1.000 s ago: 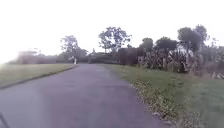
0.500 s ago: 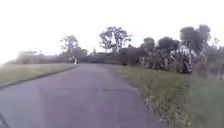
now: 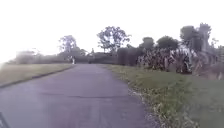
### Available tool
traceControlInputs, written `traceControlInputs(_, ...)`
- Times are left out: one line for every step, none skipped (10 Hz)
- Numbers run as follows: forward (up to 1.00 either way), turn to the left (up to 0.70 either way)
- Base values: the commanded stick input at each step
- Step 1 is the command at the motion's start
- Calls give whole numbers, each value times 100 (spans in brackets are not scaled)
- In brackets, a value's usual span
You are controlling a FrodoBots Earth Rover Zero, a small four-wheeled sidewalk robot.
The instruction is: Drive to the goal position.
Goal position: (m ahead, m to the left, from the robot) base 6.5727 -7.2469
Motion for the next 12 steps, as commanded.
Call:
traceControlInputs(70,0)
traceControlInputs(70,0)
traceControlInputs(70,0)
traceControlInputs(70,0)
traceControlInputs(70,0)
traceControlInputs(70,0)
traceControlInputs(70,0)
traceControlInputs(70,0)
traceControlInputs(70,0)
traceControlInputs(70,0)
traceControlInputs(70,0)
traceControlInputs(70,0)
